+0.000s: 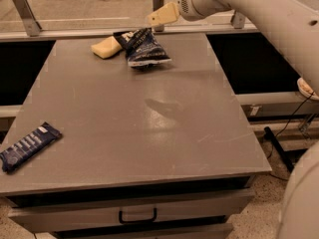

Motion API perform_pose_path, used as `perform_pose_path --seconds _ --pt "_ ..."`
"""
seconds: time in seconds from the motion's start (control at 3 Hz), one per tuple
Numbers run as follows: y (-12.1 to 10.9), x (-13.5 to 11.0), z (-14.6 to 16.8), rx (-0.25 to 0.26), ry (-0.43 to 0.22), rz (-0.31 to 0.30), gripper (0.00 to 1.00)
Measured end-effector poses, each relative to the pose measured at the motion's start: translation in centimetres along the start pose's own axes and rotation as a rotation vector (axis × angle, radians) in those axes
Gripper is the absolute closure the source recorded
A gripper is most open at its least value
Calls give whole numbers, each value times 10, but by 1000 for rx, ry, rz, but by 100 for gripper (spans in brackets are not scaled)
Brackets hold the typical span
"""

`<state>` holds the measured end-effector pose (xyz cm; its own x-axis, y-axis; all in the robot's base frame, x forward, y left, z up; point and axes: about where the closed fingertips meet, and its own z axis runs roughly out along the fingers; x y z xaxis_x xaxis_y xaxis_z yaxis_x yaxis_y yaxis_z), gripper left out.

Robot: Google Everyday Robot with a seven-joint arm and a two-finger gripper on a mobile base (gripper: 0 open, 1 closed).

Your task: Move blue chip bag near sponge

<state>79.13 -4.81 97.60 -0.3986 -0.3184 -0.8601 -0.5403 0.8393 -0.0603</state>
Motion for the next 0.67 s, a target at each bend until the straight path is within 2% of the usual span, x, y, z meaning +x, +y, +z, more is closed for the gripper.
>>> perform_pose_path --seconds 0.33,0.67 --pt "-30 -2 -23 39 -6 20 0" --pt "-30 -2 -23 40 -7 20 0"
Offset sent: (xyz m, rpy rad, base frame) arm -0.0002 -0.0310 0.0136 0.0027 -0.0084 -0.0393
